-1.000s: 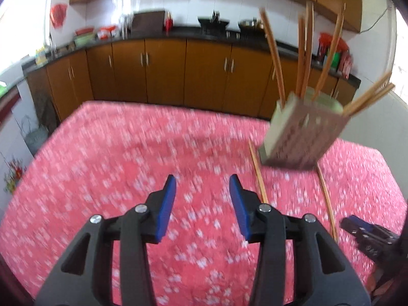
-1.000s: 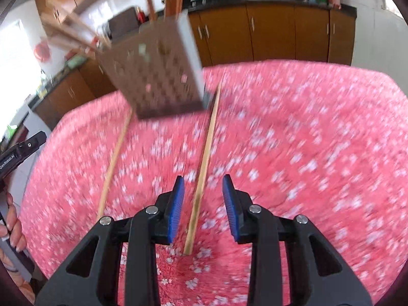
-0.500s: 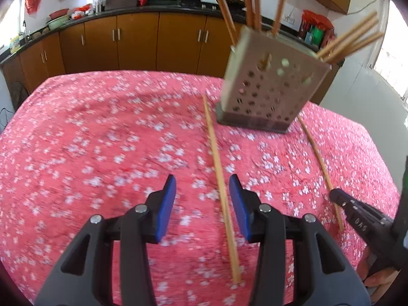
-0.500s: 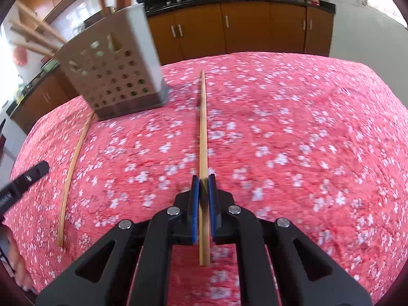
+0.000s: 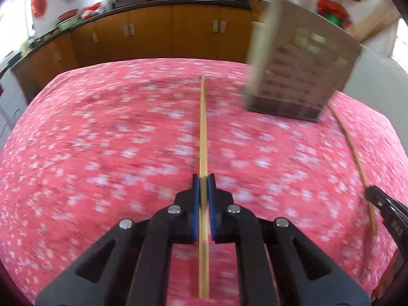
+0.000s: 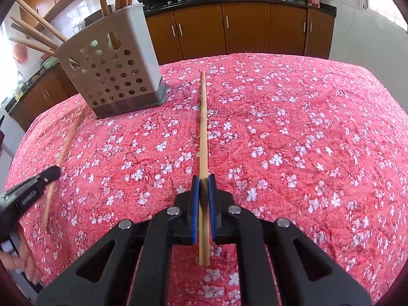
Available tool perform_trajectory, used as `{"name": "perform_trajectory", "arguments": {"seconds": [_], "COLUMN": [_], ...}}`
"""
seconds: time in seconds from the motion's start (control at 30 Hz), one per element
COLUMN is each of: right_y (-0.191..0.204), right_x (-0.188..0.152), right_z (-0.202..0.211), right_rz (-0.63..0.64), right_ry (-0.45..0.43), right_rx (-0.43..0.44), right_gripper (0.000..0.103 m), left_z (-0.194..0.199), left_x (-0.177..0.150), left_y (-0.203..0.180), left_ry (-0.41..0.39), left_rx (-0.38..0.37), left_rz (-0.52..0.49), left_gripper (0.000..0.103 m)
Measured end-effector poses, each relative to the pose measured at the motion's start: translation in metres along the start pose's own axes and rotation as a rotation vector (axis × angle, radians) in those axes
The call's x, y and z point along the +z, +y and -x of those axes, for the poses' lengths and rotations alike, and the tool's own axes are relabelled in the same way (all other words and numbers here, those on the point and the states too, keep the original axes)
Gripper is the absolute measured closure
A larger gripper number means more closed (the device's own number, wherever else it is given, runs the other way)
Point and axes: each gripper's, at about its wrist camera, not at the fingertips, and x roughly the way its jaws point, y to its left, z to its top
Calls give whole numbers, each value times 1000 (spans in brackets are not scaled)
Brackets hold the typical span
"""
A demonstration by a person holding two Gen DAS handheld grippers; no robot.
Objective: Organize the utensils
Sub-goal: 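Grasp a single chopstick with the left tool while the right tool grasps another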
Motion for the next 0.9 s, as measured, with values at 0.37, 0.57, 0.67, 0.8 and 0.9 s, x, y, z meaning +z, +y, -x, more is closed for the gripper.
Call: {"name": "perform_trajectory", "arguments": {"seconds": [0.37, 0.57, 0.67, 0.8, 0.9], "right_y": [6, 2, 3, 2, 4], "right_x": [7, 7, 7, 7, 7], "right_z": [-13, -12, -13, -13, -13], "right_rz": [64, 56, 54, 51, 50], "right_ry": [-12, -12, -12, -12, -13], "right_rx": [-46, -37, -37, -35, -36], "right_gripper": [94, 94, 94, 94, 94], "left_z": [0, -2, -2, 0, -1], "left_x": [2, 5, 4, 4, 4], "left_y": [30, 37, 38, 40, 37], "left_ry": [-13, -12, -12, -12, -11], "left_rx": [-16, -51, -39, -46, -47], "left_rz": [-36, 0, -12, -11, -10], "left_gripper": [91, 91, 90, 89, 89]}}
